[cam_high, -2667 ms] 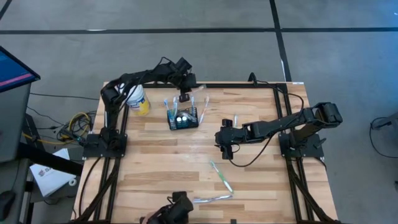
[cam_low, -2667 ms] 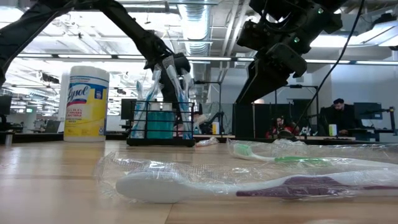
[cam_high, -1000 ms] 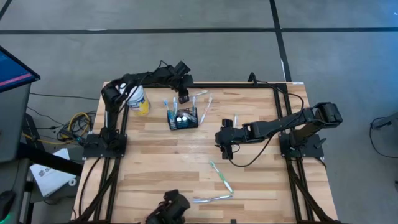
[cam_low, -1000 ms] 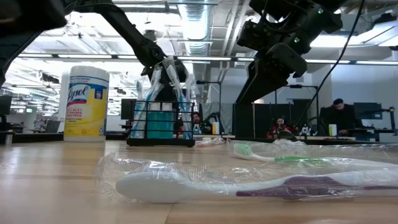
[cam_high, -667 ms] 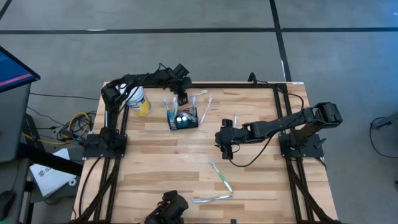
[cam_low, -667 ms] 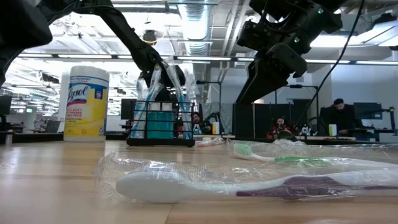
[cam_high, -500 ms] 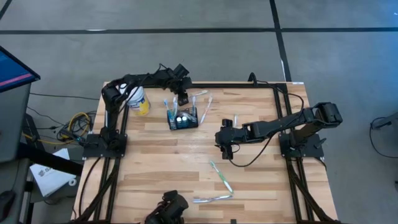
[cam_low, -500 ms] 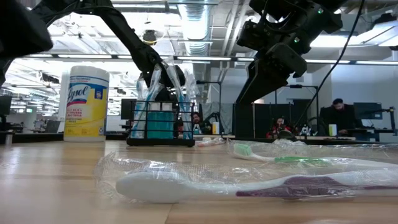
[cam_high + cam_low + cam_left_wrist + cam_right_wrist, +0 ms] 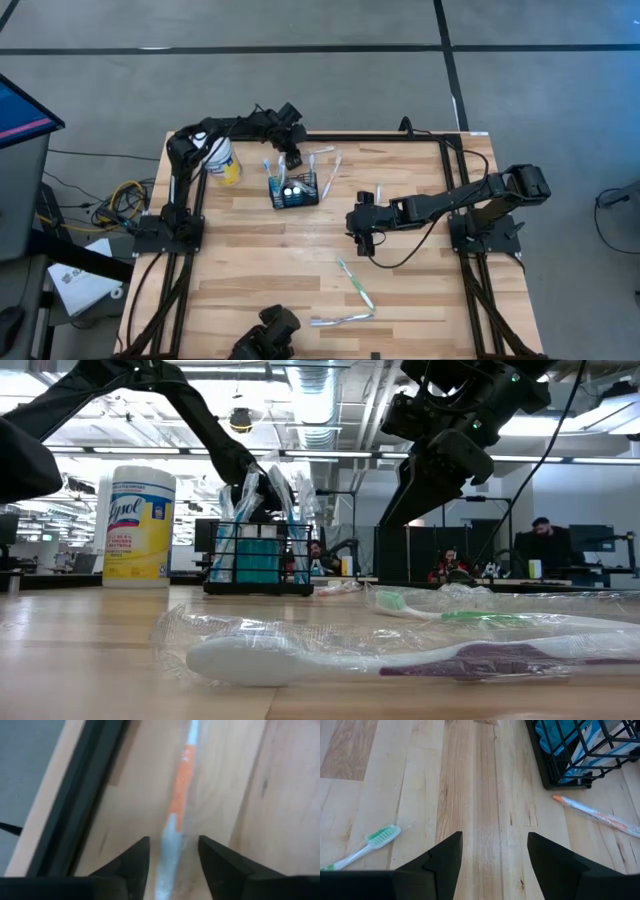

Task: Pick & Place toothbrushing station
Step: Put the right orange toothbrush into the mesh organizer

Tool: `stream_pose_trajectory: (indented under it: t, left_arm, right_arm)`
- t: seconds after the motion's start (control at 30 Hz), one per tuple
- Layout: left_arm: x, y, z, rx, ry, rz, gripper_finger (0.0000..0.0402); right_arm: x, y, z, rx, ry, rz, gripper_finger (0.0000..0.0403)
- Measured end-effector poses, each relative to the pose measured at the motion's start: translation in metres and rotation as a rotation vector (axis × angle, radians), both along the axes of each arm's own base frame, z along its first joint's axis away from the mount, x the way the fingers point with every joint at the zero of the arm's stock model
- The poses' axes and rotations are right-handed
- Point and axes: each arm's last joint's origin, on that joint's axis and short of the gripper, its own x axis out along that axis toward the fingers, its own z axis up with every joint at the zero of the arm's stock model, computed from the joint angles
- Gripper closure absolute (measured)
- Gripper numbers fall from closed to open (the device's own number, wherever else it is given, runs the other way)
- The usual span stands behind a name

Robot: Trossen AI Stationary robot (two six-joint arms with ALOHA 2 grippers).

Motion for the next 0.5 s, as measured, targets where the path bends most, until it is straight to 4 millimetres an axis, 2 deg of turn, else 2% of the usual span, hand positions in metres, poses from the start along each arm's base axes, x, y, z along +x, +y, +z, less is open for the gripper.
stream_pose_trajectory:
  t: [0.1, 0.23, 0.5]
  left_arm:
    - [-0.0005, -0.0013, -0.0005, -0.006, 0.008, -0.025, 0.0288]
    - [-0.0018, -0.0026, -0.0011, -0.009, 0.027, -0.062, 0.0378]
    - [-0.0013, -0.0069, 0.0053, -0.044, -0.003, -0.081, 0.0392]
  right_arm:
    - [0.0, 0.0, 0.0, 0.0, 0.0, 0.0, 0.0189]
    - [0.0, 0.0, 0.0001, 0.0, 0.0, 0.0, 0.0189]
    - [0.0001, -0.0001, 0.0001, -0.002, 0.0, 0.002, 0.0189]
